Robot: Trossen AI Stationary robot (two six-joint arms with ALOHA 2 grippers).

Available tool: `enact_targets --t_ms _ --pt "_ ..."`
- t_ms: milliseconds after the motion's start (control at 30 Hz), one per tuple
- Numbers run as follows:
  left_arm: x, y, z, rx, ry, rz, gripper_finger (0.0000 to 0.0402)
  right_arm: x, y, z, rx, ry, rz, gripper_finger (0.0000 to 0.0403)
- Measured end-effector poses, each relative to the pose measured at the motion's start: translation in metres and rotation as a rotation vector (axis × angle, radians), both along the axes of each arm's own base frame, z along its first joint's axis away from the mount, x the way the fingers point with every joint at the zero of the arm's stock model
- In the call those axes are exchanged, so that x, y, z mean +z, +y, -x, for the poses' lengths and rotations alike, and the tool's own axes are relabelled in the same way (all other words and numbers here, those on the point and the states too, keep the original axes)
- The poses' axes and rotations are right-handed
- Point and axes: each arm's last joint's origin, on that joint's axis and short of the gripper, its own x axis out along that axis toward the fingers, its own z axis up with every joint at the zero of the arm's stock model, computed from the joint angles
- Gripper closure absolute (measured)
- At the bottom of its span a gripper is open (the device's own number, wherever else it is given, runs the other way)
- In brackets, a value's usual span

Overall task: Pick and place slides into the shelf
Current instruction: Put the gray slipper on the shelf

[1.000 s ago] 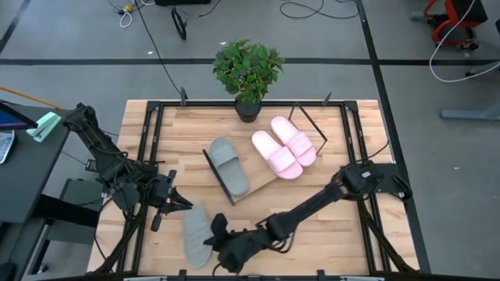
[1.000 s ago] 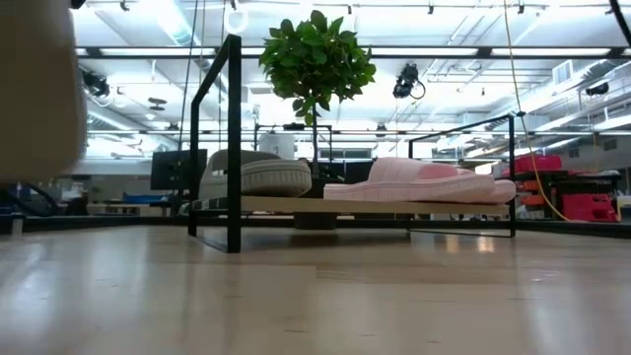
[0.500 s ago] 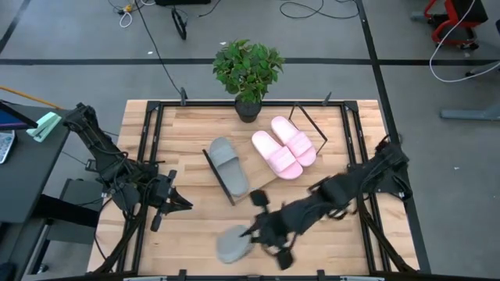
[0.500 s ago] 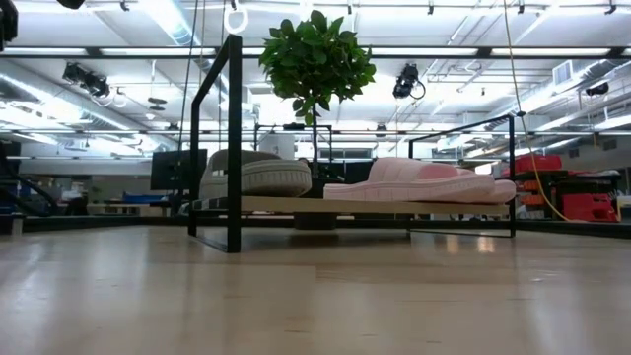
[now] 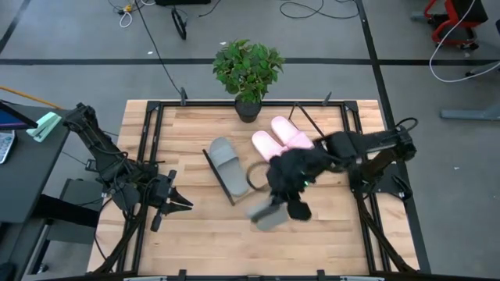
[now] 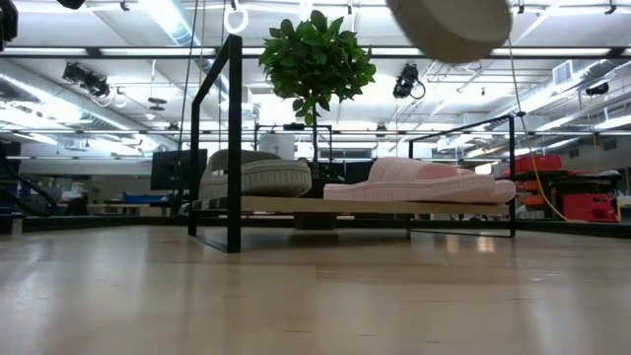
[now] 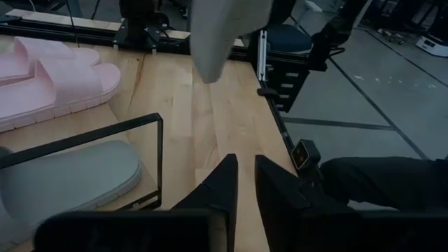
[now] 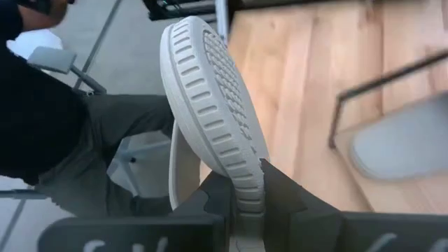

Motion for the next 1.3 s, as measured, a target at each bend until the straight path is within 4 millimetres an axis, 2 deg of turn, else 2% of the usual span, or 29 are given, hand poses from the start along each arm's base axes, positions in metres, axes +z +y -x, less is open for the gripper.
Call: enact_targets --t_ms 400,667,867,1100,1300 --pt "0.0 0.001 0.0 0.002 -0.024 -0.09 0.0329 0.0 -0.075 -0.015 -0.012 -0.045 -0.02 0.0357" --pt "0.003 0.005 -0.004 0.023 -0.077 -0.259 0.0318 0.0 -0.129 -0.014 -0.04 -0.074 -0.076 0.0357" --pt "0.01 0.016 -0.015 0.105 -0.148 -0.427 0.0322 -0.001 -0.154 -0.011 -0.055 -0.098 -0.041 0.0357" --pt "0.019 0.039 -0.03 0.298 -0.168 -0.687 0.0332 -0.025 -0.177 -0.013 -0.045 -0.075 -0.053 0.0357" --pt "0.025 0.06 -0.042 0.364 -0.178 -0.729 0.0311 -0.044 -0.197 -0.014 -0.057 -0.084 -0.07 0.0357"
